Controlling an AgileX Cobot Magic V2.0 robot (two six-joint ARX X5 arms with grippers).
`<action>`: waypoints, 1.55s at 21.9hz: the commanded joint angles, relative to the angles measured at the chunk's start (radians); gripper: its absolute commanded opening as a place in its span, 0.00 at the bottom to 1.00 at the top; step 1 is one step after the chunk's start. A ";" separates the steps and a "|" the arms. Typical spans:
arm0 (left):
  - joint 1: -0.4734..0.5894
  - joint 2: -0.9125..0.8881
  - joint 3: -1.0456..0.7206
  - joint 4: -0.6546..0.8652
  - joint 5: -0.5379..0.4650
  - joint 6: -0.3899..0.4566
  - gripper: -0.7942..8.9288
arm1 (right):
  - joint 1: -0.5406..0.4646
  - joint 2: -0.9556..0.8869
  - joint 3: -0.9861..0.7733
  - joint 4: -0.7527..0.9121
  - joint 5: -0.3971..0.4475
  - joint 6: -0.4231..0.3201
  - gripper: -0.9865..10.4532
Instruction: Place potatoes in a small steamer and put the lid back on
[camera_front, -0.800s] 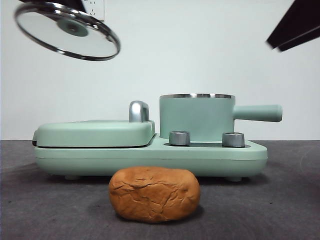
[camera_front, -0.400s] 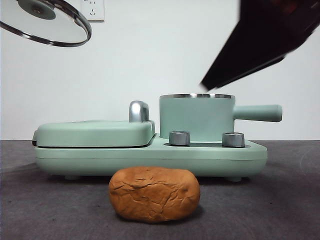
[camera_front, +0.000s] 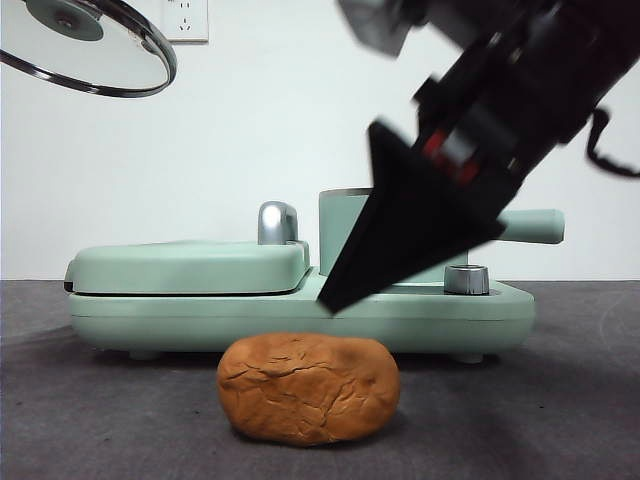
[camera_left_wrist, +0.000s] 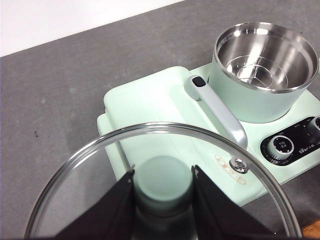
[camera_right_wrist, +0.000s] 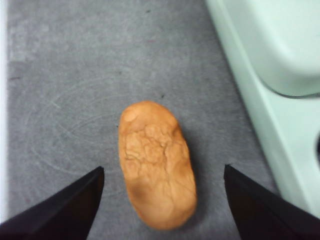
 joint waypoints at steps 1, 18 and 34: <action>-0.002 -0.001 0.018 0.029 0.000 -0.011 0.09 | 0.021 0.063 0.018 0.043 -0.003 -0.011 0.42; -0.002 -0.002 0.018 0.039 0.000 -0.014 0.09 | 0.022 0.163 0.018 0.089 0.018 0.128 0.26; -0.002 0.000 0.018 0.080 0.000 -0.014 0.09 | -0.204 -0.130 0.338 -0.341 0.276 0.533 0.27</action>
